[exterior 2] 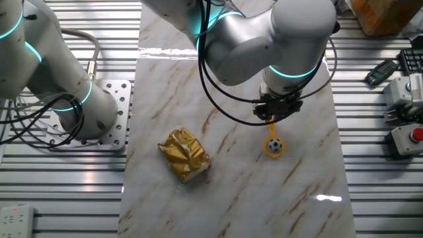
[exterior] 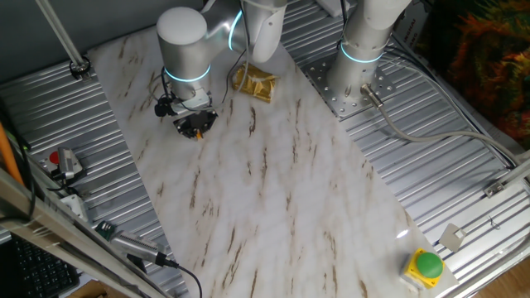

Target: Remove the bubble ring from the ball

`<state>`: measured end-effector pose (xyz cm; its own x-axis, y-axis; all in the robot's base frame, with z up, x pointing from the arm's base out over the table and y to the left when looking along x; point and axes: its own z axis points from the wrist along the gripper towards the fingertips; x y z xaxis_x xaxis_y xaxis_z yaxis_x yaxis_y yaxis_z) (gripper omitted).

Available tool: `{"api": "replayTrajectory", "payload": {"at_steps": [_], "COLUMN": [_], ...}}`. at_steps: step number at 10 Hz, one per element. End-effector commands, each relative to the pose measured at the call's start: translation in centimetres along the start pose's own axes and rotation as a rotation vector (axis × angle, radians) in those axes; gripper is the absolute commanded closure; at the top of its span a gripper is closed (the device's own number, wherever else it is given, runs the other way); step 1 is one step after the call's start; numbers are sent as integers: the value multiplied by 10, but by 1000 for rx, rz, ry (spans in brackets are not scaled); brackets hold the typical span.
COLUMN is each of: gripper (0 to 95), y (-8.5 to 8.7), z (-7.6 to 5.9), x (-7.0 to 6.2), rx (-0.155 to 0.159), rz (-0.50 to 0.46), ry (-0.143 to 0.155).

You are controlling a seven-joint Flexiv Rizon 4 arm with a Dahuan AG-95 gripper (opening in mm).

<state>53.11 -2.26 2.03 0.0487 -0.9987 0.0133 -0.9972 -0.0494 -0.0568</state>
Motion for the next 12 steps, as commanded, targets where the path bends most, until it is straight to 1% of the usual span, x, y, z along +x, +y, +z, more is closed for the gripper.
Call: {"api": "replayTrajectory", "payload": {"at_steps": [1, 6, 12], "gripper": [950, 950, 950], "y": [-2, -3, -2], "z": [-2, -5, -13], "x": [0, -1, -1], "rx": [-1, -7, -12], "rz": [2, 12, 25], "ry": [-2, 1, 5]}}
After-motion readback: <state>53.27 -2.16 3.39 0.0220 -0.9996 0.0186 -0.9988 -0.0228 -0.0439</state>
